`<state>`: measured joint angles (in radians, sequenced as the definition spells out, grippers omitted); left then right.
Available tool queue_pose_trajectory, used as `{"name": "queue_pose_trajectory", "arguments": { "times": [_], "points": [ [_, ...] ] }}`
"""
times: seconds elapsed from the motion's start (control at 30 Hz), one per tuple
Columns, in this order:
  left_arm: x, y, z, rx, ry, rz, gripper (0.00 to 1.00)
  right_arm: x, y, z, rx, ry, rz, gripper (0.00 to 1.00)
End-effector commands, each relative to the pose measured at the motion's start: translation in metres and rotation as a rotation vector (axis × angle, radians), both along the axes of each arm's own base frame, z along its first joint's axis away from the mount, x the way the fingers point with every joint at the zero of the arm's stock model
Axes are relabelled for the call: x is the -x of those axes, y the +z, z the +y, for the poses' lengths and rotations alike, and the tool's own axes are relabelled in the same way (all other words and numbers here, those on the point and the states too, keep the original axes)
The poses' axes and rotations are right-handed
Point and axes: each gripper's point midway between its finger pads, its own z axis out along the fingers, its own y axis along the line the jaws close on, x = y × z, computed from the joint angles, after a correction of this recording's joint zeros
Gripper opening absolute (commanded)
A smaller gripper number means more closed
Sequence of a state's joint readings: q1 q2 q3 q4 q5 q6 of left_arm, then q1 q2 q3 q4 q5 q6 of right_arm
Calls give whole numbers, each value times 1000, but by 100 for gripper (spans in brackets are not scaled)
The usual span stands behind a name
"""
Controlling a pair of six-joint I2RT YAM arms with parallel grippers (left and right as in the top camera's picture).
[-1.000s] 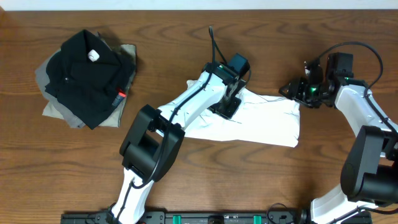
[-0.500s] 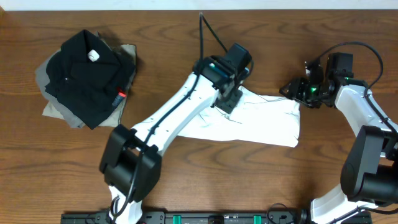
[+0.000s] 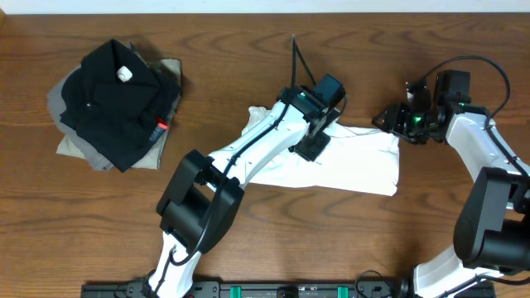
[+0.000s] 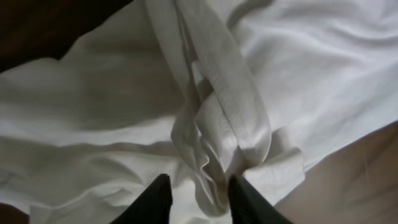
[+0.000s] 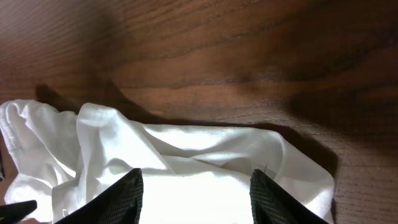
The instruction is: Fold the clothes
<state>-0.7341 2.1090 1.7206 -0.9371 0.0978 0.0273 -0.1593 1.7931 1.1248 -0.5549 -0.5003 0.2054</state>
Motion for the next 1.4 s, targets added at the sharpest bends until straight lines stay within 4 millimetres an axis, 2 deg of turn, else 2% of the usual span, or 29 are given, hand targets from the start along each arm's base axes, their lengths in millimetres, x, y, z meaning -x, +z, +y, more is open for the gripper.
{"name": "queue_pose_trajectory", "arguments": {
  "times": [0.0,0.47,0.57,0.7,1.0,1.2,1.37],
  "points": [
    [0,-5,3,-13,-5,6,30,-5,6,-1,2,0,-20,54],
    [9,-26,11,-43,-20,37,30,-3,6,-1,1,0,-12,52],
    [9,-26,11,-43,-20,36,8,-3,6,-1,1,0,-12,53],
    [4,-23,16,-64,-13,13,6,-3,6,-1,1,0,-12,52],
    [3,10,58,-196,58,-28,6,-4,6,-1,2,0,-13,53],
    [14,11,88,-270,137,48,6,-4,6,-1,3,0,-16,53],
    [15,11,97,-285,173,69,6,-5,6,-1,6,-1,-18,54]
  ]
}}
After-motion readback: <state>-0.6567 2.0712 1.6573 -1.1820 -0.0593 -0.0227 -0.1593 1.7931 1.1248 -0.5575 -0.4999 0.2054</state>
